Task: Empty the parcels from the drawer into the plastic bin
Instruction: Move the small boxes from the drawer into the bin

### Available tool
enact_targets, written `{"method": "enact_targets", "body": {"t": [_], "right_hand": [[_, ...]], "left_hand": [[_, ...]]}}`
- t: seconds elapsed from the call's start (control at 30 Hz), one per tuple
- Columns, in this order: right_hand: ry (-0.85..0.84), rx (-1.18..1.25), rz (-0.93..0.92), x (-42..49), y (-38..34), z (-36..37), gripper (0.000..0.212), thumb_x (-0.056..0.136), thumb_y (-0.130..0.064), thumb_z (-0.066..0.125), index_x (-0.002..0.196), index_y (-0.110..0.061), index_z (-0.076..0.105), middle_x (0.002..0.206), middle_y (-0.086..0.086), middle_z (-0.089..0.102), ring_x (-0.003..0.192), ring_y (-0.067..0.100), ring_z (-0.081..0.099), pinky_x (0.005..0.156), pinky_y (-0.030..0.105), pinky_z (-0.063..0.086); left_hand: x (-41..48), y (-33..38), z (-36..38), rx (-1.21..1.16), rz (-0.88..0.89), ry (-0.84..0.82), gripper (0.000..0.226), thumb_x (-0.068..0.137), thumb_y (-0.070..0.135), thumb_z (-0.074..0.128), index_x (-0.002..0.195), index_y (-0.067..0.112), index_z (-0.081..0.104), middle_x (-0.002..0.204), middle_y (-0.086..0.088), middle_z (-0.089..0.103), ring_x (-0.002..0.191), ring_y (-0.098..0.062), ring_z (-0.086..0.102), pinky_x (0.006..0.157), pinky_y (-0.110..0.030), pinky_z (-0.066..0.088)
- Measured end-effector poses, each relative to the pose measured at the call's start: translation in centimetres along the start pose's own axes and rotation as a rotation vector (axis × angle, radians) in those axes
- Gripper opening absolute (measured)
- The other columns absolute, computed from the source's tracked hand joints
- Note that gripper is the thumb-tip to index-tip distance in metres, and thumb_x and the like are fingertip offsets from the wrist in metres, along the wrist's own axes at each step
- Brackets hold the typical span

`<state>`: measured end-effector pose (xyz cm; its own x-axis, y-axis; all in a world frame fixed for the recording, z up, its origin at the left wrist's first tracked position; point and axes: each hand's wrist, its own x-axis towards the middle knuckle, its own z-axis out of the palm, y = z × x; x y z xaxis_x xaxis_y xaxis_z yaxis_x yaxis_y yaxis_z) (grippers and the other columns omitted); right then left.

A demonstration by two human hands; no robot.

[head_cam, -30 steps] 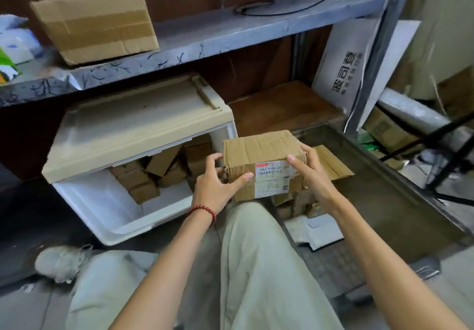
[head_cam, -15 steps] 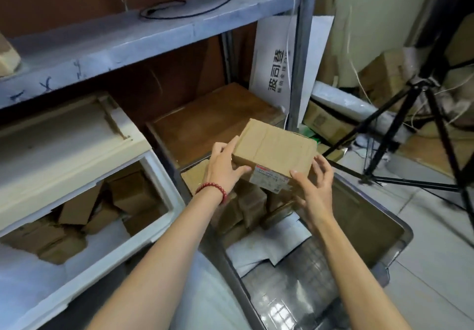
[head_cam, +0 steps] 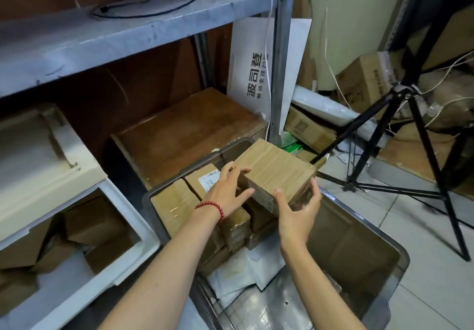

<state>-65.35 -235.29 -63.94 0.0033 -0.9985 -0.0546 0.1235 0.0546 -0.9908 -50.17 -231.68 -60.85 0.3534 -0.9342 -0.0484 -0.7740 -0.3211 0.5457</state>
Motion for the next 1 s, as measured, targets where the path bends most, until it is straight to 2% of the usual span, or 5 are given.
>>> {"method": "enact_targets", "body": {"t": [0.2, 0.4, 0.6, 0.7, 1.0], "right_hand": [[-0.139, -0.132, 0.131, -0.8, 2.1, 1.1, 0.076, 0.084, -0.037, 0.071, 0.147, -0.032, 0.029, 0.154, -0.003, 0.028, 0.137, 0.018, 0.034, 0.104, 0.029, 0.033], [-0.489, -0.497, -0.031, -0.3, 3.1, 2.8, 0.064, 0.095, -0.045, 0.052, 0.151, -0.023, 0.028, 0.155, -0.006, 0.03, 0.143, 0.012, 0.028, 0.113, 0.028, 0.023], [-0.577, -0.863, -0.111, 1.8, 2.5, 2.3, 0.065, 0.097, -0.05, 0.043, 0.153, -0.024, 0.022, 0.157, -0.003, 0.029, 0.142, 0.018, 0.03, 0.113, 0.041, 0.032], [-0.432, -1.031, -0.179, 1.2, 1.1, 2.3, 0.06, 0.095, -0.051, 0.044, 0.147, -0.023, 0.033, 0.15, 0.002, 0.039, 0.134, 0.026, 0.039, 0.102, 0.043, 0.037], [-0.6, -1.008, -0.545, -6.4, -1.8, 8.6, 0.053, 0.091, -0.055, 0.047, 0.134, -0.023, 0.049, 0.138, 0.001, 0.049, 0.127, 0.025, 0.043, 0.1, 0.041, 0.037]], "left_hand": [[0.6, -1.4, 0.1, 0.432, -0.029, -0.053, 0.057, 0.093, 0.059, 0.038, 0.144, 0.035, 0.03, 0.158, 0.004, 0.017, 0.147, -0.021, 0.01, 0.118, -0.051, 0.007], [-0.7, -2.7, -0.6, 0.652, -0.039, 0.051, 0.061, 0.09, 0.069, 0.027, 0.144, 0.039, 0.029, 0.155, 0.007, 0.028, 0.142, -0.02, 0.023, 0.112, -0.05, 0.02], [-3.0, -4.5, -2.2, 0.611, -0.155, 0.125, 0.058, 0.093, 0.061, 0.03, 0.143, 0.032, 0.035, 0.149, 0.006, 0.038, 0.134, -0.02, 0.034, 0.104, -0.041, 0.026], [-5.1, -4.9, -2.7, 0.532, -0.209, 0.185, 0.05, 0.095, 0.054, 0.035, 0.139, 0.03, 0.04, 0.141, 0.005, 0.046, 0.13, -0.021, 0.037, 0.102, -0.039, 0.03], [-14.6, -8.6, -5.6, 0.459, -0.412, 0.27, 0.049, 0.095, 0.053, 0.037, 0.138, 0.03, 0.041, 0.138, 0.002, 0.049, 0.127, -0.022, 0.042, 0.099, -0.04, 0.034]]}}
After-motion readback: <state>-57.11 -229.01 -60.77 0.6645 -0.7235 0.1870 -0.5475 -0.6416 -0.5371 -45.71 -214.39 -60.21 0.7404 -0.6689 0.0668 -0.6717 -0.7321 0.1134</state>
